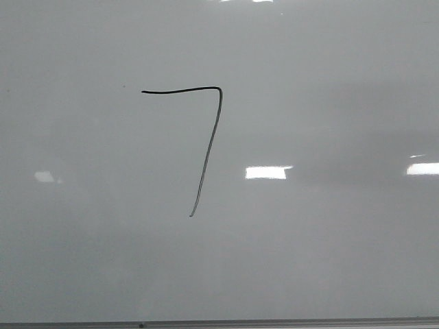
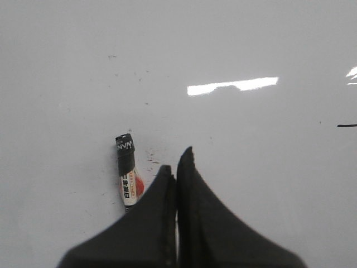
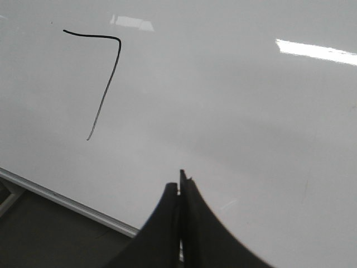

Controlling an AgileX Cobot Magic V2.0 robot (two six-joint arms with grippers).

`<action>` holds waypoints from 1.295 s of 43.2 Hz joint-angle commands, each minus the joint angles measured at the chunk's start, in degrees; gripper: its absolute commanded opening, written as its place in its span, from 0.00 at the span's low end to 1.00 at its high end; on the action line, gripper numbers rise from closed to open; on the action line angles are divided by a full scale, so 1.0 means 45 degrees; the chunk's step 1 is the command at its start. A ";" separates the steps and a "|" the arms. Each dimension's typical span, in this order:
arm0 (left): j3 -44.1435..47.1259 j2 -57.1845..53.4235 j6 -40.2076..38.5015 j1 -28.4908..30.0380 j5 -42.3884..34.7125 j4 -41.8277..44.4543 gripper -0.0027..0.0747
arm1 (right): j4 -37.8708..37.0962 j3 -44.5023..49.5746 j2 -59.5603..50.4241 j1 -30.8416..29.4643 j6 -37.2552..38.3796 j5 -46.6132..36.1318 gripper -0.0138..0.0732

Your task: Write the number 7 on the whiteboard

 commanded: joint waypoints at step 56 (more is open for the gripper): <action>0.6147 -0.5618 -0.1868 -0.0392 -0.4044 0.1227 0.01 | 0.0437 -0.0334 0.0008 -0.0061 -0.0023 -0.0691 0.09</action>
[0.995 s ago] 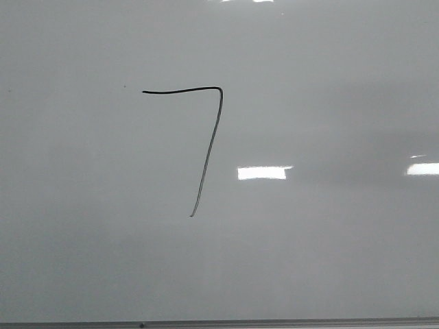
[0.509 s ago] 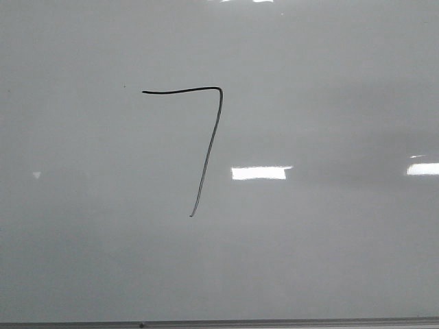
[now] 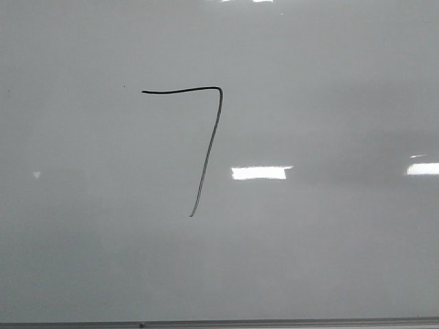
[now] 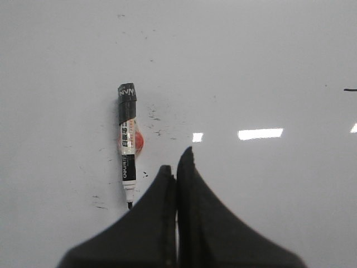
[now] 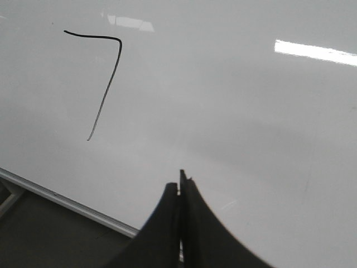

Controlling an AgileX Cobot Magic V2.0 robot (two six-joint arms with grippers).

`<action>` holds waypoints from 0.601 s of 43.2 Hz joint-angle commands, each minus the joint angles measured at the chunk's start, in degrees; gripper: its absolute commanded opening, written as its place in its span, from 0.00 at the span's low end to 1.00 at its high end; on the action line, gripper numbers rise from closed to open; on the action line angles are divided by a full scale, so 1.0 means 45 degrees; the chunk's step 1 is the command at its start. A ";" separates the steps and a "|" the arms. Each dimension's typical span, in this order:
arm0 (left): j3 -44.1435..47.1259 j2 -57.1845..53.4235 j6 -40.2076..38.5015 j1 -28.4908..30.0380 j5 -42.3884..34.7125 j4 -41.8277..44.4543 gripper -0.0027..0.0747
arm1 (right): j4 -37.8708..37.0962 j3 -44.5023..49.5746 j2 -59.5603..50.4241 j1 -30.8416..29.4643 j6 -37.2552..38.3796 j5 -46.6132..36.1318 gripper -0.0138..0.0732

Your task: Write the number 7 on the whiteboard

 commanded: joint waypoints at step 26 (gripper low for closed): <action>0.0047 -0.0174 -0.0113 0.0011 -0.1164 -0.0060 0.01 | -0.0392 -0.0143 -0.0157 -0.0061 0.0063 -0.1815 0.09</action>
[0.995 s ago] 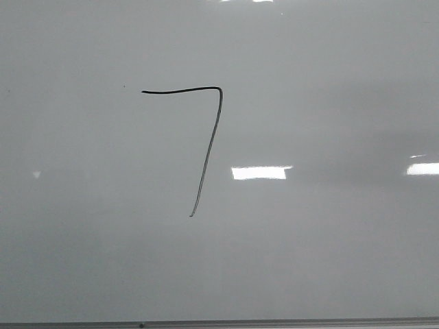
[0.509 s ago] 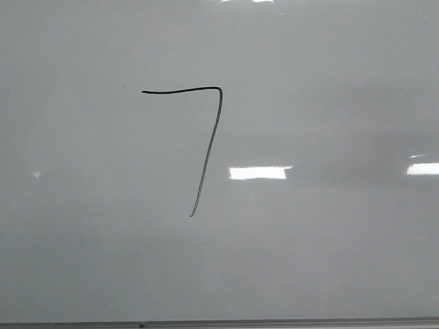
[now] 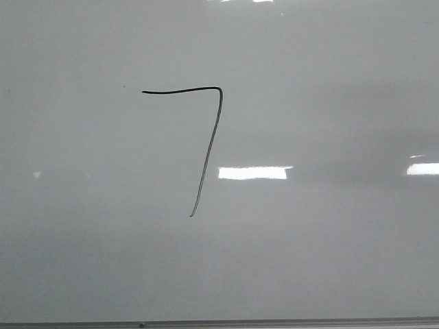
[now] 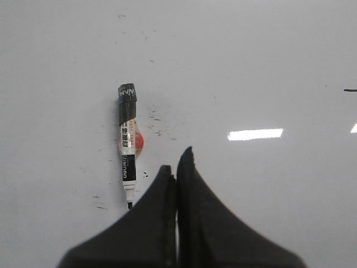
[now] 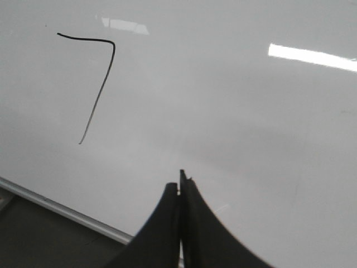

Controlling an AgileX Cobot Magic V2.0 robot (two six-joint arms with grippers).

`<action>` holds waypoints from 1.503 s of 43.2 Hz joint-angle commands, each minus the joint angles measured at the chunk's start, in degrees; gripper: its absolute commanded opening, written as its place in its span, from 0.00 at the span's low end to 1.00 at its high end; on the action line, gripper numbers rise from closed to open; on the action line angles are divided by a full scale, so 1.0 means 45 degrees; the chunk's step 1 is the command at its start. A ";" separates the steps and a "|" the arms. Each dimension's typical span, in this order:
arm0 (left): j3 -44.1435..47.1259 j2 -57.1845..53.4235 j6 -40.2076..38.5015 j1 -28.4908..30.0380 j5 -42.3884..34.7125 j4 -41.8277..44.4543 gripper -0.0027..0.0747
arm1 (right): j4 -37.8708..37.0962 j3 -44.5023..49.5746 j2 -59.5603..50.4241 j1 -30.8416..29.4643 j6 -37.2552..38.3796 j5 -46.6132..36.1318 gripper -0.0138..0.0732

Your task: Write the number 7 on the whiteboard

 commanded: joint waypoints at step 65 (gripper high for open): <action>0.0047 -0.0174 -0.0113 0.0011 -0.1171 -0.0060 0.01 | -0.8124 0.5412 -0.6127 -0.0719 0.9213 -0.4995 0.09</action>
